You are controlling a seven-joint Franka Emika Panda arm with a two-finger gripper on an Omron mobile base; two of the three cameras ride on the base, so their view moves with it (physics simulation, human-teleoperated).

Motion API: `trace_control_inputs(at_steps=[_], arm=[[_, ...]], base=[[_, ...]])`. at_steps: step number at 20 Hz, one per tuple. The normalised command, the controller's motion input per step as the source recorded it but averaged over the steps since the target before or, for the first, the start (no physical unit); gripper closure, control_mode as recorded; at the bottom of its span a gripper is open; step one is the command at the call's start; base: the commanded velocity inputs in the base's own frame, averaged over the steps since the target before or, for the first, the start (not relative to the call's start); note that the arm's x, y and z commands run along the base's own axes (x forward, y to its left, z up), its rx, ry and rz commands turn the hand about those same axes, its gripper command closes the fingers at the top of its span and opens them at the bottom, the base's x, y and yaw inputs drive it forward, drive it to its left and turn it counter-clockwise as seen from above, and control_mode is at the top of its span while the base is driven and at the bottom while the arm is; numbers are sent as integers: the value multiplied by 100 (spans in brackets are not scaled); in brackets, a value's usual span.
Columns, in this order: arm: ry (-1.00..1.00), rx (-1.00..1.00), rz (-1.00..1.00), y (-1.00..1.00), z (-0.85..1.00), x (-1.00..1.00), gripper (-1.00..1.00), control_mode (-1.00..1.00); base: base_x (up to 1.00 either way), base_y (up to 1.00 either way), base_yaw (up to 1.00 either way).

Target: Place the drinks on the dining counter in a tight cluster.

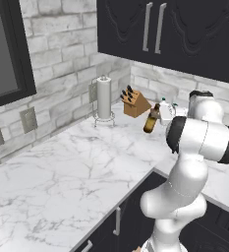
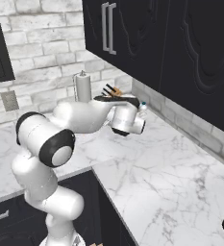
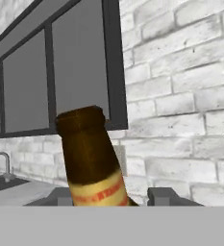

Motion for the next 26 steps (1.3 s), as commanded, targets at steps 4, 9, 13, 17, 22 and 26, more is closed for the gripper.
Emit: trace_control_inputs(at_steps=[4,9,13,17,22,26], arm=[[-5,1,0,14,55,-100,100,-100],[-4,0,-1,9,54,-99,100,-100],[0,0,-1,18,67,-88,100,-100],[0,0,-3,22,61,-76,100,-100],[4,-5,-14,28,42,-53,100,-100],[1,-10,-23,26,8,-12,100,-100]], base=[[0,0,0],[0,0,0],[0,0,0],[0,0,0],[0,0,0],[0,0,0]])
